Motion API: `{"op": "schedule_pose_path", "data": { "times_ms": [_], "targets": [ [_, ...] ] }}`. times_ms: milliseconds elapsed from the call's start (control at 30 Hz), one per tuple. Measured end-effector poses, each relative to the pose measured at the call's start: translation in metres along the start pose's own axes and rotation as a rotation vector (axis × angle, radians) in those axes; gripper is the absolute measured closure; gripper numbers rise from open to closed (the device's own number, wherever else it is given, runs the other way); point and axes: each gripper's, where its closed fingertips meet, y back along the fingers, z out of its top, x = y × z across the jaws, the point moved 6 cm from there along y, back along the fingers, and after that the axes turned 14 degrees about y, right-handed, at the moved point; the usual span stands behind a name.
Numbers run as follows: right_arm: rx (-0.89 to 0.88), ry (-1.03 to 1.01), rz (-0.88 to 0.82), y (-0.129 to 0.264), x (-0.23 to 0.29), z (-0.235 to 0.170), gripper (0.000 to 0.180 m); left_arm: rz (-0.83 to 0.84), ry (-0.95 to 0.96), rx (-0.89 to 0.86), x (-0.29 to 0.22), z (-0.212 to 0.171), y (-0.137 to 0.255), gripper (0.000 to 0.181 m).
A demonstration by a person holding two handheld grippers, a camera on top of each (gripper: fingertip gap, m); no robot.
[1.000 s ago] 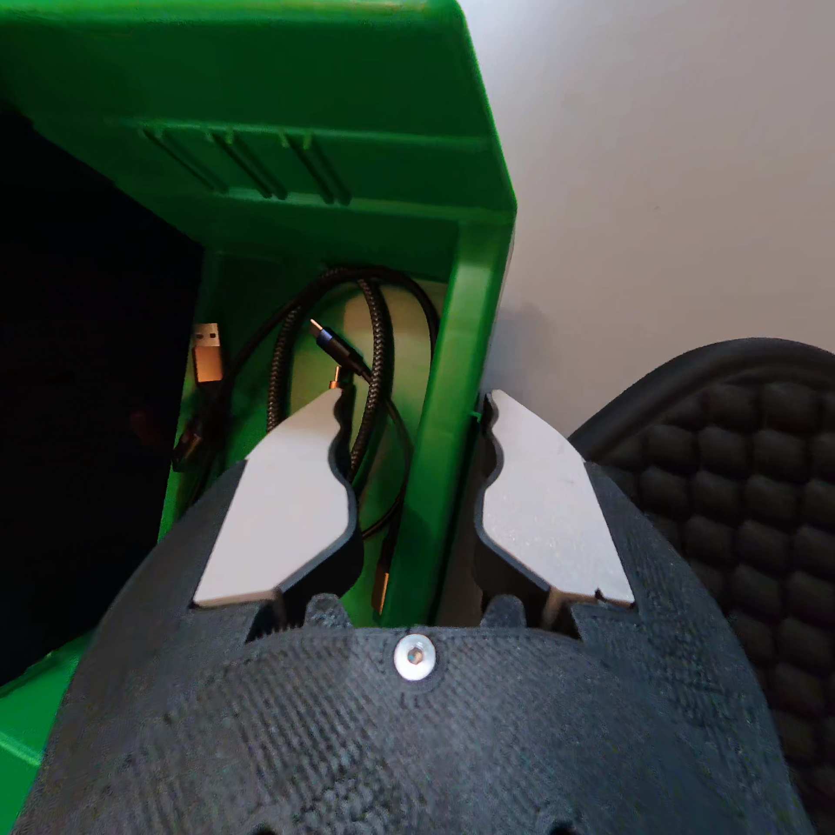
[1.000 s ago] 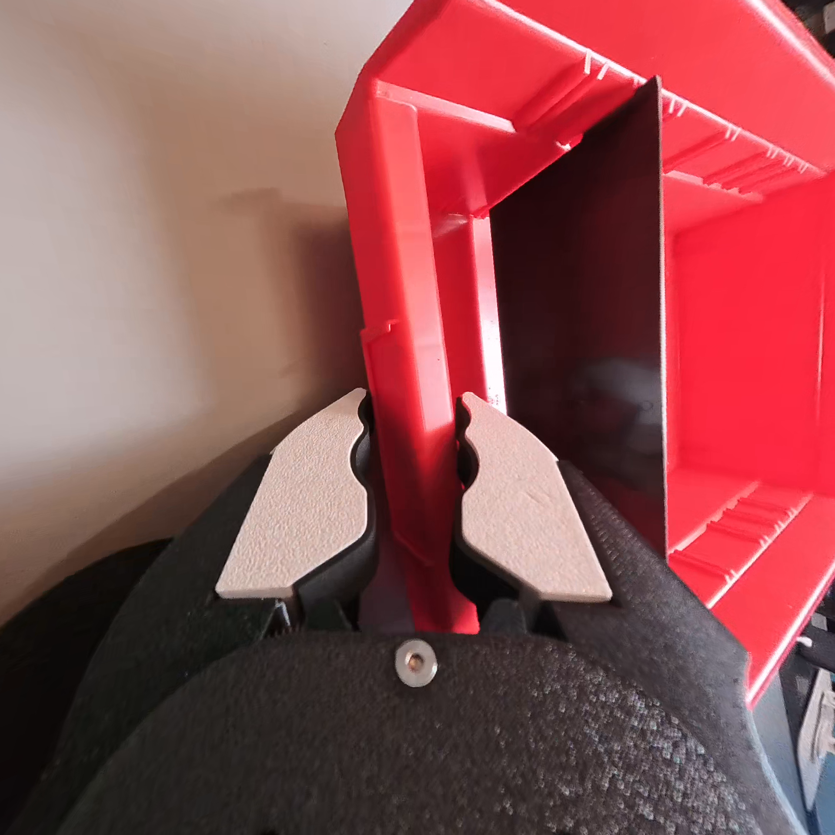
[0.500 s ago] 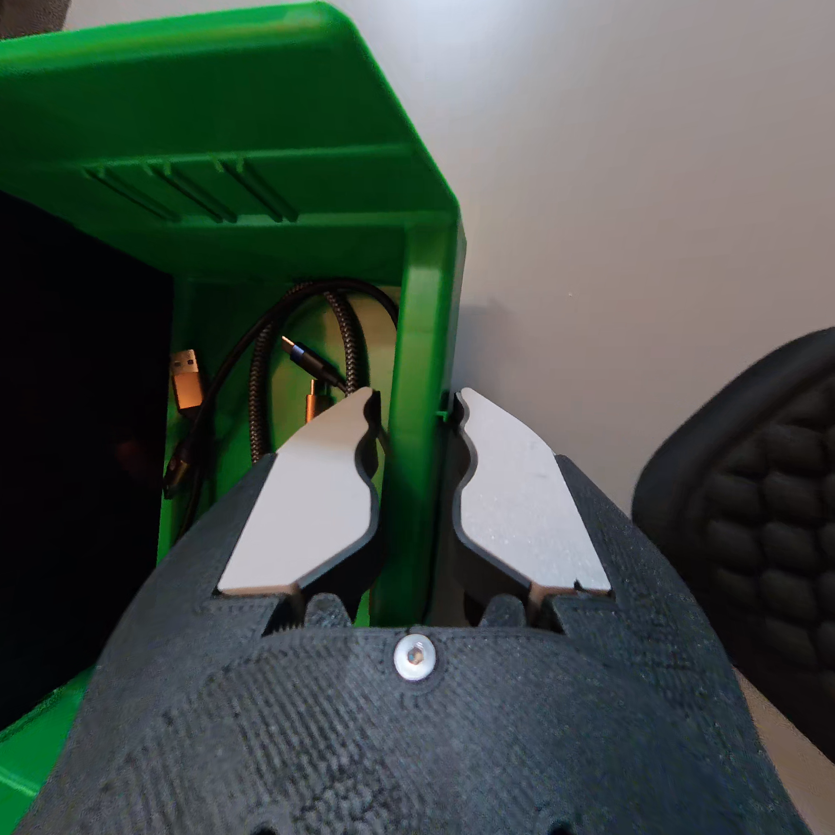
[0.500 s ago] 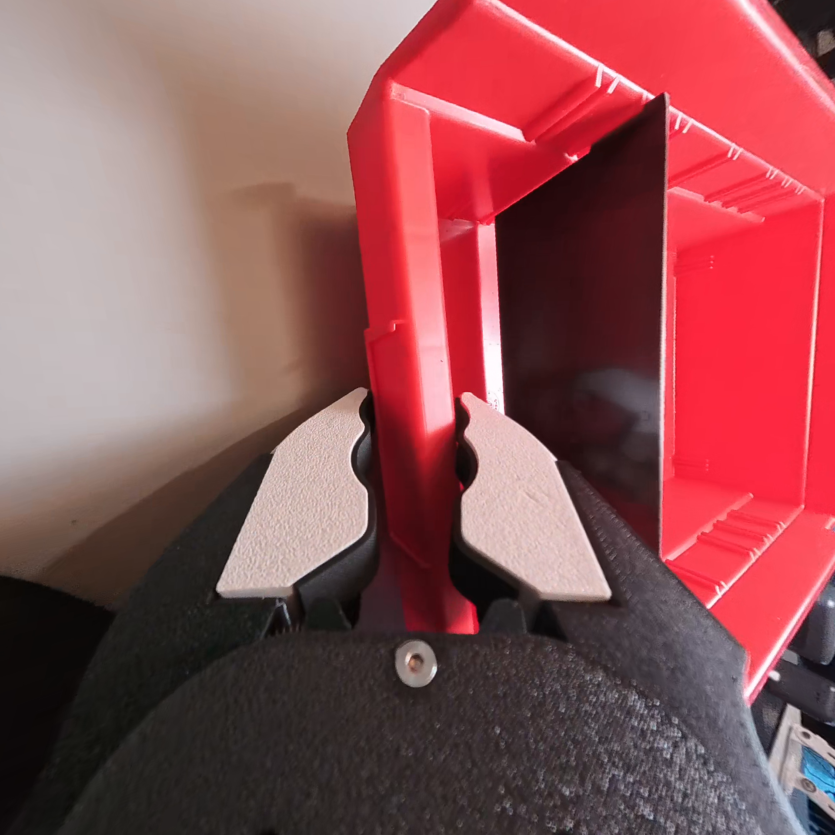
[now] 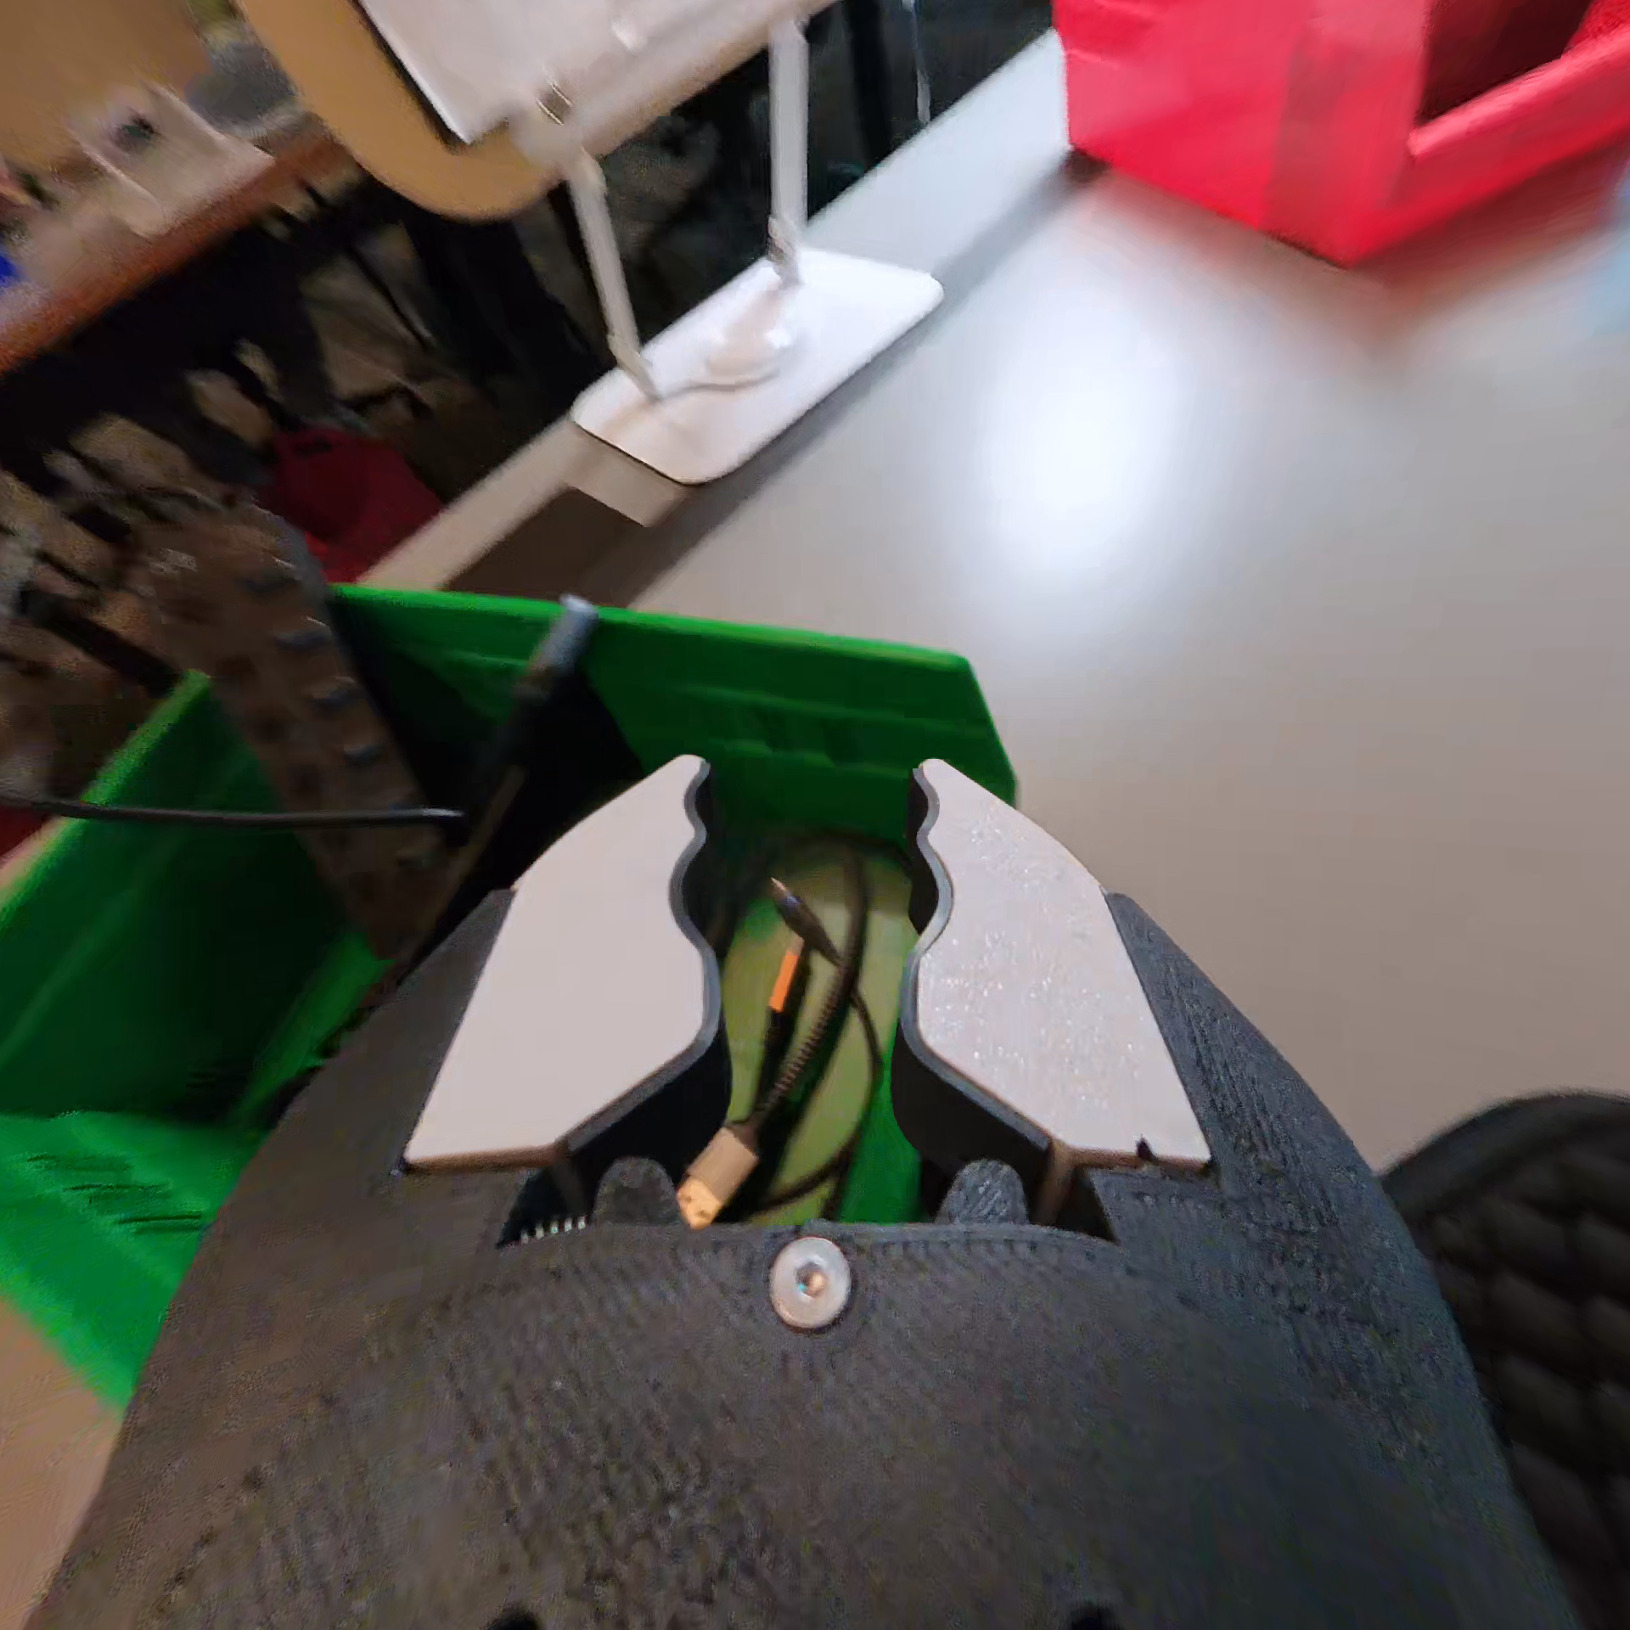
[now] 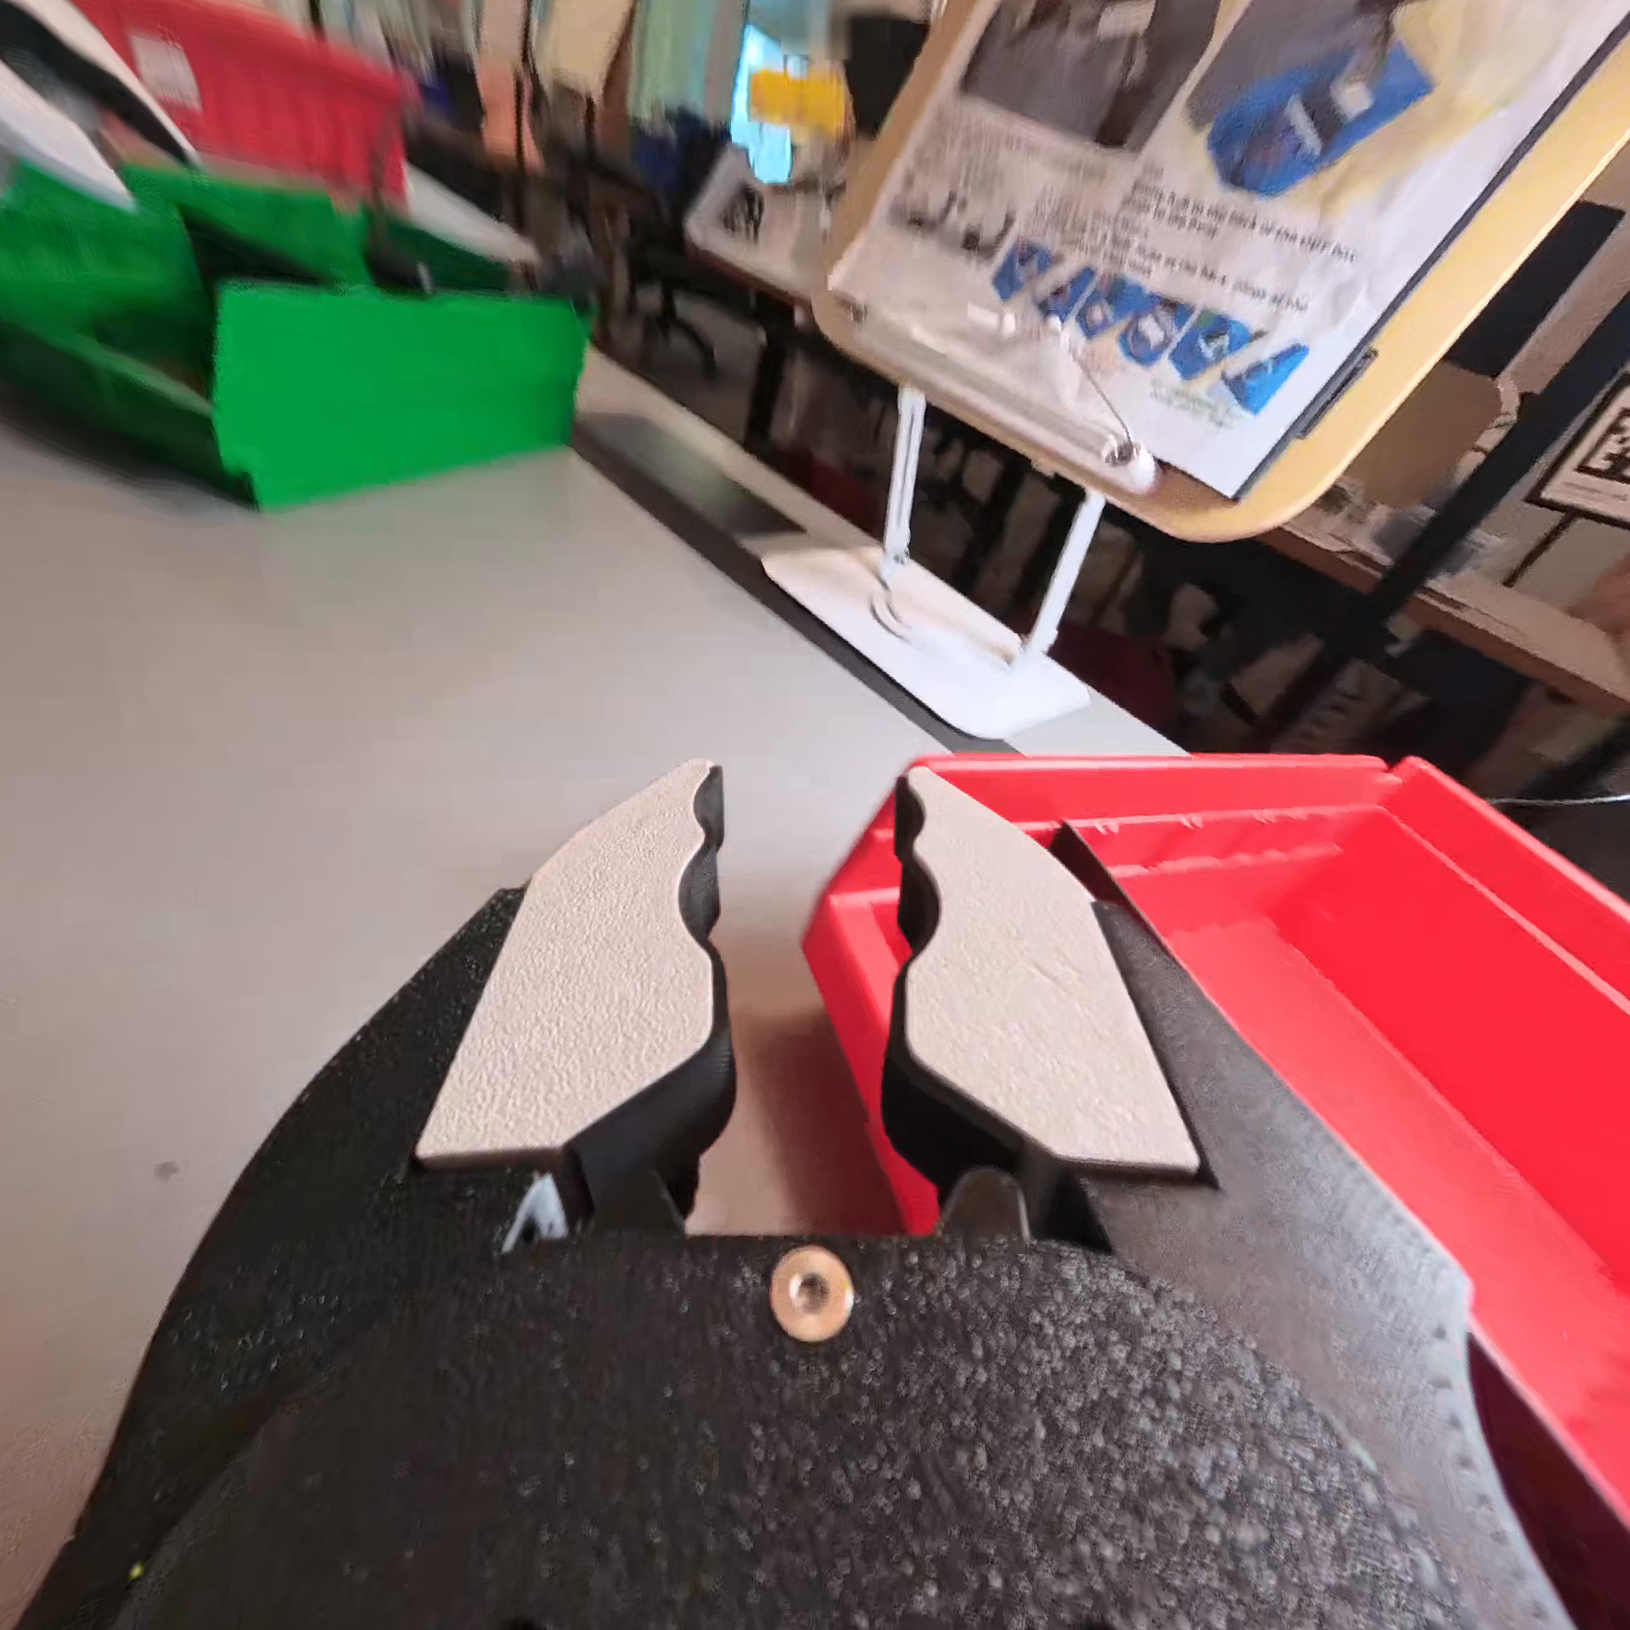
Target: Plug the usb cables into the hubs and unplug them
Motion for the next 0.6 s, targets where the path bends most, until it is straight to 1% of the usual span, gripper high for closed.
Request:
{"op": "schedule_pose_path", "data": {
  "times_ms": [67,133,267,367,467,533,600],
  "targets": [
    [-0.053,-0.053,-0.004,-0.004,0.007,0.003,0.143,0.072,-0.032,0.020,0.011,0.015,-0.004,0.135],
    [-0.048,-0.051,-0.003,-0.007,0.013,-0.001,0.144,0.145,-0.096,0.086,0.023,0.022,-0.017,0.133],
    [-0.029,-0.063,-0.009,-0.009,0.015,-0.009,0.149,0.258,-0.213,0.234,0.047,0.019,-0.049,0.132],
    [-0.021,-0.075,-0.022,-0.006,0.012,-0.013,0.151,0.299,-0.278,0.306,0.056,0.012,-0.065,0.134],
    [-0.032,-0.102,-0.016,-0.005,0.010,-0.014,0.153,0.338,-0.322,0.351,0.062,0.009,-0.071,0.143],
    [-0.038,-0.097,-0.014,-0.004,0.010,-0.012,0.155,0.335,-0.315,0.381,0.064,0.006,-0.074,0.143],
    [-0.050,-0.097,-0.017,-0.003,0.011,-0.010,0.158,0.329,-0.296,0.378,0.064,0.005,-0.074,0.149]
  ]
}}
